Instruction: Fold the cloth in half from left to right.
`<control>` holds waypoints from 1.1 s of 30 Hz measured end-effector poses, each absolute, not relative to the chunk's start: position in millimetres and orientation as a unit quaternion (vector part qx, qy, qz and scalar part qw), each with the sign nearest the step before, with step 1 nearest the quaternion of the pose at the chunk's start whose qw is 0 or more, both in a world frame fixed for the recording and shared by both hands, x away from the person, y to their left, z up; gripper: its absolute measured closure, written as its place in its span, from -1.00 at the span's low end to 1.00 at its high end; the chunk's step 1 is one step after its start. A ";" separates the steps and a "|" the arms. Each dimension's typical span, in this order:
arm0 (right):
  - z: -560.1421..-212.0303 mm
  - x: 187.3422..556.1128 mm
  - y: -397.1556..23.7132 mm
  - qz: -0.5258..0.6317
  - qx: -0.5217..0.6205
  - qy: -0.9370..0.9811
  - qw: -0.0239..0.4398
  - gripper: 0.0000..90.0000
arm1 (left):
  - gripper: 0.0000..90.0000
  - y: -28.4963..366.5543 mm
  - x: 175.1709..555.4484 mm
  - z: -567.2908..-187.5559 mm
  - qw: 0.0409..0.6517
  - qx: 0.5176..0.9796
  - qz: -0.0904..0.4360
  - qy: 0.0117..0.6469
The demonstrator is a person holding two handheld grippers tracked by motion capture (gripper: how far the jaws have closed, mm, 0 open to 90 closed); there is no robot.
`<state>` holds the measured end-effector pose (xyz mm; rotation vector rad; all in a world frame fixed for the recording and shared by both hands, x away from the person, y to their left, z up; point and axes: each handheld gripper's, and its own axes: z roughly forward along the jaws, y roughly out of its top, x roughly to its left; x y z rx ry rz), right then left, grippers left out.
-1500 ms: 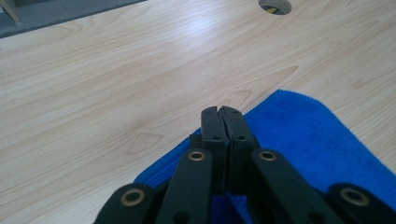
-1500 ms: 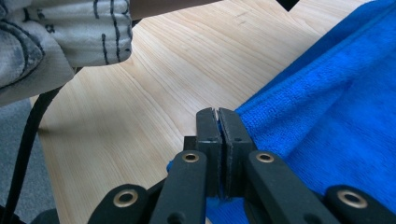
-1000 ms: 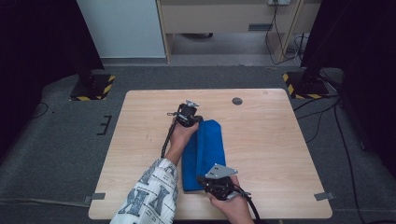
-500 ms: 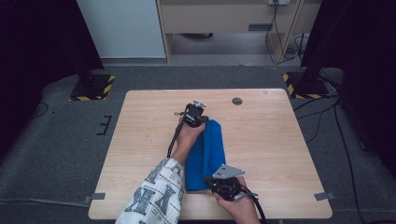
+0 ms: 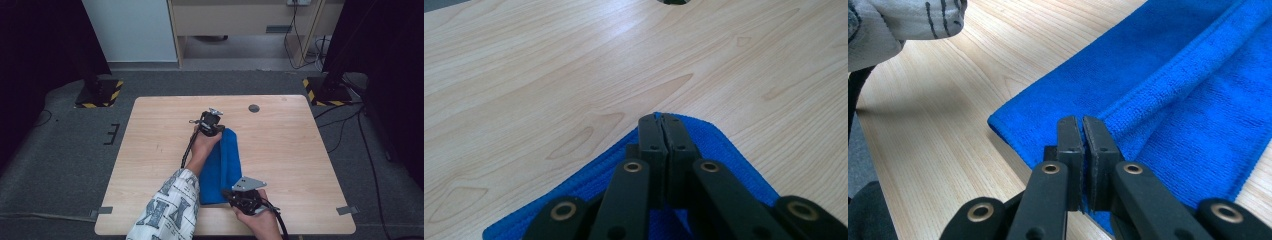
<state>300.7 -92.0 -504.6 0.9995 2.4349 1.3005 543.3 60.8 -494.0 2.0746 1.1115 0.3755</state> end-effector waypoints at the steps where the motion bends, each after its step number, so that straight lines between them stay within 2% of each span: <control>1: -504.4 300.4 -92.6 0.440 0.339 0.825 0.103 0.94 | 0.97 60.2 543.0 -494.0 0.370 0.809 0.146 0.433; 4: -505.1 301.2 -95.7 0.439 0.339 0.825 0.105 0.93 | 0.96 59.1 543.0 -494.3 0.373 0.807 0.145 0.434; 6: -506.5 302.0 -97.7 0.438 0.343 0.824 0.104 0.80 | 0.90 58.2 543.3 -495.4 0.378 0.807 0.139 0.432; 9: -508.8 302.9 -100.7 0.428 0.338 0.830 0.116 0.50 | 0.49 59.1 544.7 -496.0 0.395 0.793 0.130 0.445; 12: -510.3 305.3 -104.8 0.417 0.347 0.831 0.125 0.11 | 0.09 60.8 545.2 -494.5 0.407 0.789 0.129 0.443; 16: -511.2 308.1 -111.1 0.404 0.360 0.829 0.140 -0.21 | -0.20 64.9 543.3 -487.9 0.419 0.785 0.130 0.437; 20: -510.3 310.8 -116.8 0.404 0.366 0.825 0.151 -0.38 | -0.33 70.2 538.6 -479.9 0.423 0.787 0.136 0.427; 33: -509.8 332.1 -126.0 0.412 0.388 0.809 0.161 -0.64 | -0.68 89.5 522.3 -465.9 0.424 0.788 0.153 0.419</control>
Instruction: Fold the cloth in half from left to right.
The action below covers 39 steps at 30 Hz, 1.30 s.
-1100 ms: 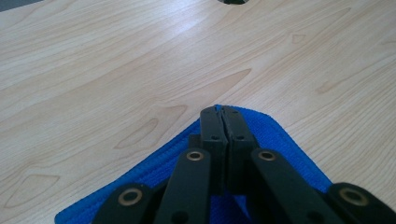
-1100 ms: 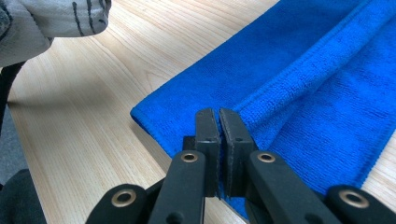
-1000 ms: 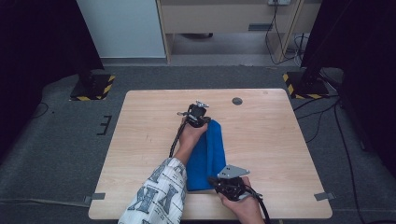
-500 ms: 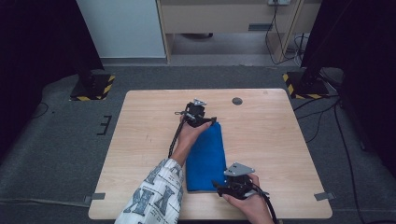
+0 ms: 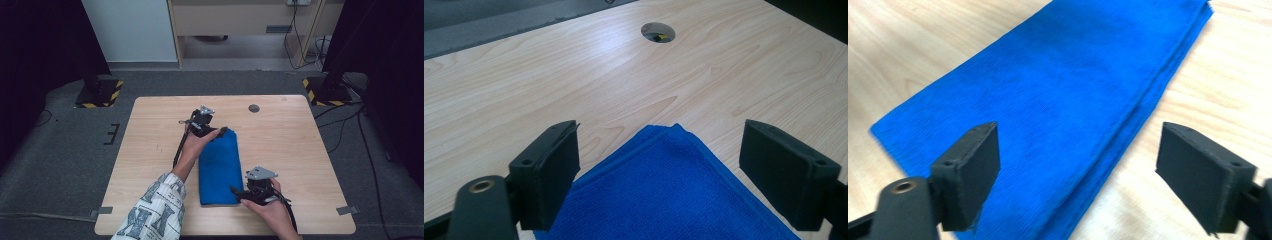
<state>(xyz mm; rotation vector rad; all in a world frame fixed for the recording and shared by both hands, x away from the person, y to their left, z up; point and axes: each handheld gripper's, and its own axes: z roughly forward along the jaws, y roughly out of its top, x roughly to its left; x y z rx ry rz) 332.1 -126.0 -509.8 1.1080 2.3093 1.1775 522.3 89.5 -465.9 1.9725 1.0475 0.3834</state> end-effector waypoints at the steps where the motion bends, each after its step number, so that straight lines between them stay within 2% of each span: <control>1: -510.2 334.7 -126.2 0.414 0.389 0.807 0.163 -0.66 | -0.70 90.3 521.9 -465.7 0.424 0.788 0.153 0.419; 11: -512.3 363.5 -121.0 0.416 0.373 0.813 0.164 -0.76 | -0.80 100.5 512.0 -469.6 0.406 0.804 0.150 0.409; 21: -506.3 367.4 -115.9 0.427 0.368 0.807 0.176 -0.82 | -0.82 119.8 478.3 -473.3 0.408 0.813 0.142 0.390; 32: -499.0 361.3 -111.6 0.424 0.371 0.802 0.199 -0.76 | -0.81 145.2 457.8 -481.4 0.422 0.797 0.149 0.406; 39: -495.6 374.5 -107.8 0.419 0.376 0.801 0.204 -0.73 | -0.81 153.3 455.9 -477.2 0.421 0.801 0.154 0.397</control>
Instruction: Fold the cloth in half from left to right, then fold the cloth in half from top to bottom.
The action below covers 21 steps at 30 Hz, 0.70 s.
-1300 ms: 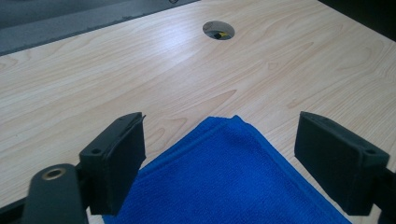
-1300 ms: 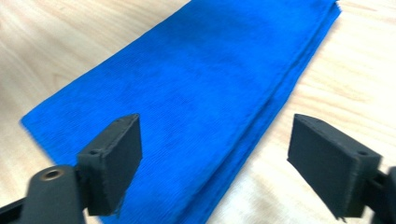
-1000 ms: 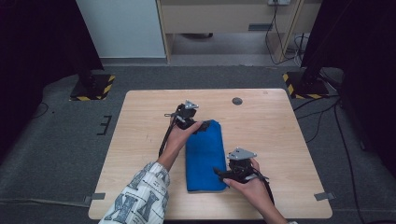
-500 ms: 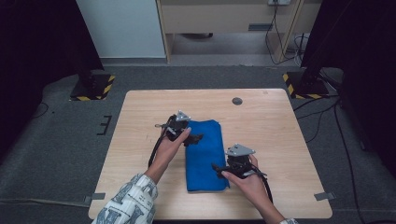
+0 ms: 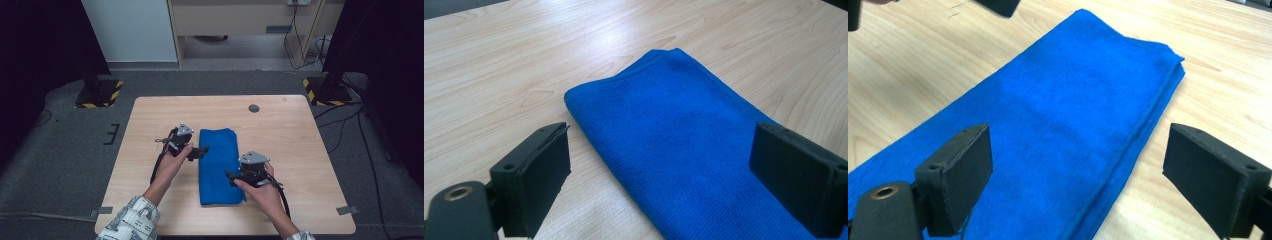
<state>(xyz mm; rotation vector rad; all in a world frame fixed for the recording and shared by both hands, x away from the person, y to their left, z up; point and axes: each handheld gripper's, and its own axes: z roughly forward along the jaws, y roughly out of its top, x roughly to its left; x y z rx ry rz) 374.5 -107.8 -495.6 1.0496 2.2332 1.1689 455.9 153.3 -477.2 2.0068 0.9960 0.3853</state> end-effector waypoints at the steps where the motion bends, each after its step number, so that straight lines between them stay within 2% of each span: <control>1: -494.3 376.9 -107.3 0.417 0.376 0.802 0.205 -0.73 | -0.81 154.1 455.5 -476.5 0.421 0.801 0.155 0.398; 15: -466.9 431.0 -98.5 0.406 0.372 0.814 0.185 -0.68 | -0.83 164.6 460.5 -468.8 0.404 0.799 0.166 0.413; 21: -468.4 460.8 -94.6 0.403 0.385 0.813 0.166 -0.56 | -0.82 171.9 476.8 -468.3 0.406 0.785 0.167 0.438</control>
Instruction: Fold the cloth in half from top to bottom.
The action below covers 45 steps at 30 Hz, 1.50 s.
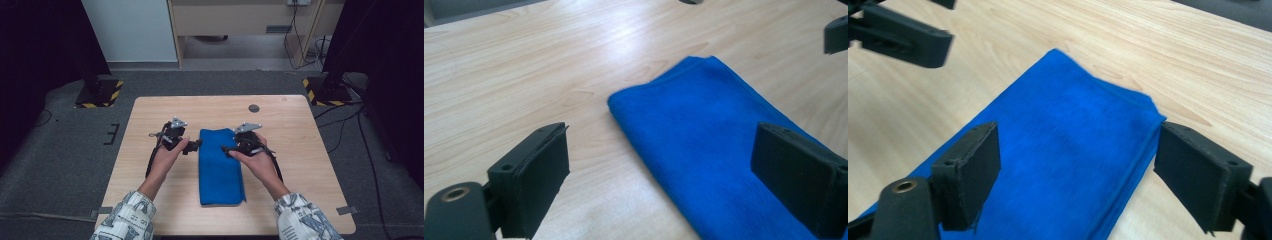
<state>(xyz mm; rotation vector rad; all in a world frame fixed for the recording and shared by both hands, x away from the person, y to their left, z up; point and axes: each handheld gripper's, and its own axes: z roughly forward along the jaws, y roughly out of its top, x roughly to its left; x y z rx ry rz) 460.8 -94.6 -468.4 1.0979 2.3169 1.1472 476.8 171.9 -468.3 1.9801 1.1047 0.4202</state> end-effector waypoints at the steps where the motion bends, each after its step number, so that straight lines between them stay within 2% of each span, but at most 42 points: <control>1: -468.9 468.1 -94.4 0.400 0.389 0.813 0.166 -0.48 | -0.81 172.2 478.6 -468.6 0.405 0.784 0.167 0.439; 5: -470.1 490.5 -93.7 0.387 0.391 0.817 0.174 -0.23 | -0.76 172.7 485.8 -471.1 0.400 0.783 0.165 0.446; 9: -473.8 507.9 -91.7 0.384 0.396 0.815 0.175 0.04 | -0.62 172.2 493.8 -475.3 0.387 0.782 0.171 0.458; 15: -489.7 525.9 -88.0 0.359 0.402 0.824 0.173 0.24 | -0.45 170.3 503.8 -484.1 0.379 0.784 0.164 0.463; 20: -500.1 536.0 -89.3 0.341 0.417 0.824 0.177 0.27 | -0.37 165.5 511.1 -490.7 0.376 0.784 0.164 0.466; 29: -518.4 554.9 -86.8 0.322 0.441 0.823 0.160 0.21 | -0.32 156.3 524.7 -511.3 0.359 0.792 0.155 0.468; 33: -524.4 559.4 -86.6 0.321 0.446 0.821 0.154 0.28 | -0.30 152.2 529.1 -517.7 0.357 0.791 0.157 0.471; 37: -525.0 559.1 -87.8 0.331 0.441 0.822 0.143 0.51 | -0.27 147.1 532.3 -521.2 0.356 0.794 0.158 0.466; 40: -524.8 556.5 -87.6 0.338 0.433 0.825 0.134 0.78 | -0.23 143.2 534.3 -524.5 0.353 0.796 0.157 0.466; 45: -525.3 547.9 -89.2 0.340 0.432 0.824 0.137 0.85 | -0.01 136.4 536.2 -529.0 0.344 0.799 0.169 0.464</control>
